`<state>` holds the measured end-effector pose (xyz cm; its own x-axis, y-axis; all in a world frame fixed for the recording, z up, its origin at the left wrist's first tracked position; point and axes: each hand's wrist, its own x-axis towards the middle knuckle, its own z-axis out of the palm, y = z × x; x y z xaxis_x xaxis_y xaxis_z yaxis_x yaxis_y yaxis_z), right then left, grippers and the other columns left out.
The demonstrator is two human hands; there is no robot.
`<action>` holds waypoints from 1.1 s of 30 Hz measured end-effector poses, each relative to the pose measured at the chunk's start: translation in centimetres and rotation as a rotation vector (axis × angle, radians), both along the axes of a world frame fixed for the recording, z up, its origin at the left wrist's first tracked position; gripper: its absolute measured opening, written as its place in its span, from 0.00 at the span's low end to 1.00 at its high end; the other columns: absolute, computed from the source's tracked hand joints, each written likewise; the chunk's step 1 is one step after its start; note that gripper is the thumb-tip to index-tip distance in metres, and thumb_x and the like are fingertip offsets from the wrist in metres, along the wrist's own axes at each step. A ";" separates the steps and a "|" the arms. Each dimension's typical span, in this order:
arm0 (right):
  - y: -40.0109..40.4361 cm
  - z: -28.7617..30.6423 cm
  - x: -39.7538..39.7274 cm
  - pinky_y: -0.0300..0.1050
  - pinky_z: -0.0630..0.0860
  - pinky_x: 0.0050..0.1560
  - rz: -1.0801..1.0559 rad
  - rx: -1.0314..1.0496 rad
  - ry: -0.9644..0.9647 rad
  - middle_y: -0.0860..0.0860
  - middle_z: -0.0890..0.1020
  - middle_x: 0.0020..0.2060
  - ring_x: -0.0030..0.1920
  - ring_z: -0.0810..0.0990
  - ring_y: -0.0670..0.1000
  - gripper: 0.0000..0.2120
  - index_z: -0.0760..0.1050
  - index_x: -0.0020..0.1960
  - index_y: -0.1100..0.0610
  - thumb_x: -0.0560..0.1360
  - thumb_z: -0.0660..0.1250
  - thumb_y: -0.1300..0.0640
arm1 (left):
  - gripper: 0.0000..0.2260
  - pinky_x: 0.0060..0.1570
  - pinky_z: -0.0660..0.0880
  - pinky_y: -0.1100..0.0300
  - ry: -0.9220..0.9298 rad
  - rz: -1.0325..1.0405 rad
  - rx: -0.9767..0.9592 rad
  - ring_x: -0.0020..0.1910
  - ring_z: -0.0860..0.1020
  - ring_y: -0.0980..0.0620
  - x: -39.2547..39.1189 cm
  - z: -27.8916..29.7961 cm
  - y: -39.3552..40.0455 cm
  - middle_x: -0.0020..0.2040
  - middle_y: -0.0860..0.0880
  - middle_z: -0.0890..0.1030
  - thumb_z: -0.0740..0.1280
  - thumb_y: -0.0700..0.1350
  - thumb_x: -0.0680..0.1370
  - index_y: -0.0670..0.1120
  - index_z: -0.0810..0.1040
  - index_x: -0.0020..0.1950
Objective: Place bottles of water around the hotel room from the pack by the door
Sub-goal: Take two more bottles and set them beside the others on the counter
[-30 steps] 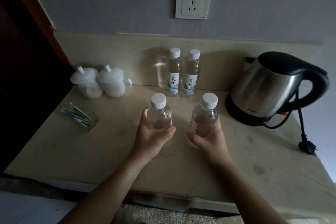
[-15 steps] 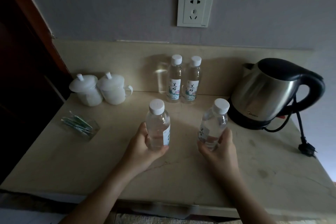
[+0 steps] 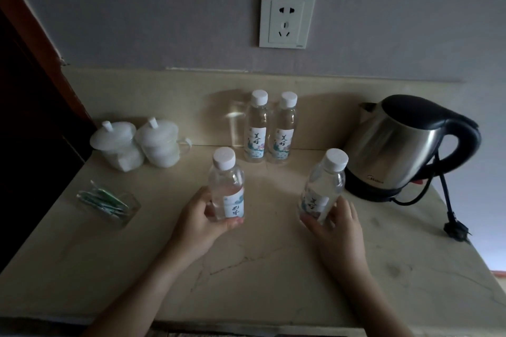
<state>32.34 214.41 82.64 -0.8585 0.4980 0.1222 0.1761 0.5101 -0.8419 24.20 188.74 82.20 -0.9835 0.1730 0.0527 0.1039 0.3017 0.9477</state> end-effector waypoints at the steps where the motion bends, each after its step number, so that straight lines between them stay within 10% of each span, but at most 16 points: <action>1: 0.3 0.0 -0.6 0.47 0.77 0.50 0.007 0.022 0.003 0.48 0.79 0.52 0.51 0.80 0.49 0.24 0.74 0.60 0.51 0.67 0.78 0.51 | 0.24 0.50 0.81 0.44 0.004 -0.012 0.020 0.46 0.85 0.49 -0.8 0.0 0.0 0.48 0.50 0.86 0.81 0.52 0.58 0.60 0.79 0.51; 18: 2.0 0.4 -10.8 0.41 0.68 0.49 0.071 0.078 0.047 0.50 0.78 0.53 0.54 0.77 0.51 0.16 0.71 0.63 0.56 0.77 0.68 0.53 | 0.23 0.56 0.76 0.66 0.064 0.060 0.147 0.54 0.81 0.65 -9.7 0.1 3.6 0.58 0.58 0.79 0.70 0.30 0.75 0.48 0.69 0.65; 33: 2.8 -0.4 -13.4 0.40 0.68 0.54 0.081 0.126 0.098 0.53 0.77 0.61 0.59 0.76 0.52 0.18 0.68 0.67 0.55 0.79 0.65 0.54 | 0.22 0.56 0.71 0.75 0.077 0.034 0.086 0.55 0.79 0.70 -11.7 -0.2 4.0 0.62 0.50 0.80 0.65 0.35 0.80 0.42 0.66 0.73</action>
